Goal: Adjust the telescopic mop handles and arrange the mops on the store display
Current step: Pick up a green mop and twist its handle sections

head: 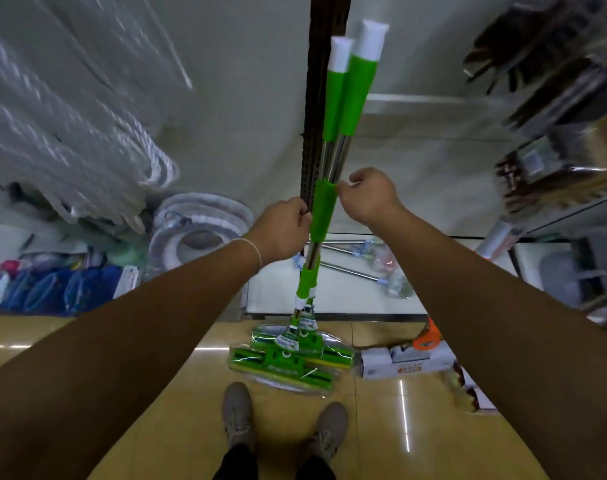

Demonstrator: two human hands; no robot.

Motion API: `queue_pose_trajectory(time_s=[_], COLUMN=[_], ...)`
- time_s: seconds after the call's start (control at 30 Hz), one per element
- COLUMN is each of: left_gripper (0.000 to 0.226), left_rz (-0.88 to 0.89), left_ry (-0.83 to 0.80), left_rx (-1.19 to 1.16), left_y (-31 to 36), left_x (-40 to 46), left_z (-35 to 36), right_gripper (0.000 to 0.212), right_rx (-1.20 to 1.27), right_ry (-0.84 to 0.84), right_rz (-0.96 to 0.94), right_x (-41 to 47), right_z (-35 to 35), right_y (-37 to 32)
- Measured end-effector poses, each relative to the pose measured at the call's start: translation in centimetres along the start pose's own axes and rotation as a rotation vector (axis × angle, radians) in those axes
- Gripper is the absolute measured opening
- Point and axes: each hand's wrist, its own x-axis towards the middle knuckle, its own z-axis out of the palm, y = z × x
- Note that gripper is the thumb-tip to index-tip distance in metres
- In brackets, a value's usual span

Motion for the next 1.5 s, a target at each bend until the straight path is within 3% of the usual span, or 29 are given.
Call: queue_pose_trajectory(time_s=[0.37,0.53,0.77,0.93,1.03,1.17,1.37,1.5], left_gripper=[0.033,0.031,0.036,0.035,0.040,0.038,0.040,0.022], left_rz=[-0.121,-0.138,-0.103,-0.136,-0.128,-0.087,0.017,0.162], left_ry=[-0.075,-0.115,-0.210,-0.191,-0.199,-0.273,-0.388,-0.434], left_rx=[0.040,0.035,-0.134,-0.316,-0.302,-0.271,-0.295,-0.222], left_y=[-3.0,-3.1,-2.2,-2.7,-3.4,-3.4,-2.4,-1.4], left_x=[0.3,-0.6,-3.5,-7.2,-9.2,-11.2,-13.8,-16.1], left_z=[1.9,2.8,4.5,5.4,5.8,5.5,4.4,2.6], right_gripper=[0.027,0.016,0.015,0.016,0.018,0.031,0.025,0.029], right_rx=[0.076,0.058,0.127,0.183,0.198,0.255,0.329,0.323], right_ry=[0.085,0.081,0.018,-0.014,-0.047,-0.046,-0.013,0.061], right_rz=[-0.035,-0.145,-0.218,-0.268,-0.298,-0.267,-0.195,-0.209], right_x=[2.6,-0.1,-5.4,-9.4,-11.9,-15.4,-20.6,-25.1], right_z=[2.5,2.9,2.3,2.4,2.9,3.6,4.3,3.1], right_y=[0.2,0.4,1.3,1.8,2.2,2.7,2.9,1.9])
